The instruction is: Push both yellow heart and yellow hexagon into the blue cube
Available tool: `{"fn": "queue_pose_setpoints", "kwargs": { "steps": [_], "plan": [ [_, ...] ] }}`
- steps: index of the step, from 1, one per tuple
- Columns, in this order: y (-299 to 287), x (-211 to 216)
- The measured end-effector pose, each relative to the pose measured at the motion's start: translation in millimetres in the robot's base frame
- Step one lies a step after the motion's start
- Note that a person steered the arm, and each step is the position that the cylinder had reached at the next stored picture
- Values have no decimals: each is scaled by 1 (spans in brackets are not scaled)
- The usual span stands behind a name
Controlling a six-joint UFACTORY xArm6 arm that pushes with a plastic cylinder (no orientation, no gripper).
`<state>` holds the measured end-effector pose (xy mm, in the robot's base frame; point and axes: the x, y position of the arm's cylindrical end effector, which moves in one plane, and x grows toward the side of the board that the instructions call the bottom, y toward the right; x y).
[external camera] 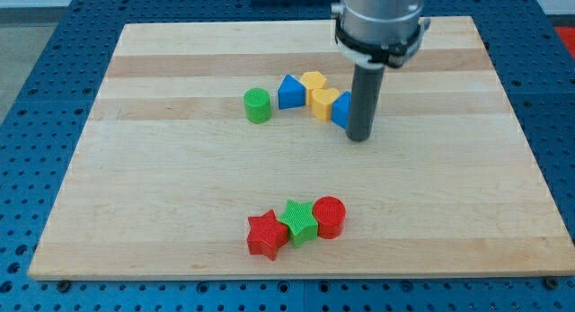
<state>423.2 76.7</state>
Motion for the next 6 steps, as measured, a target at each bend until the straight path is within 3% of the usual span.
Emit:
{"fn": "queue_pose_setpoints", "kwargs": {
  "steps": [3, 4, 5, 6],
  "plan": [
    [-18, -115],
    [-21, -132],
    [19, -85],
    [16, -26]
  ]
}}
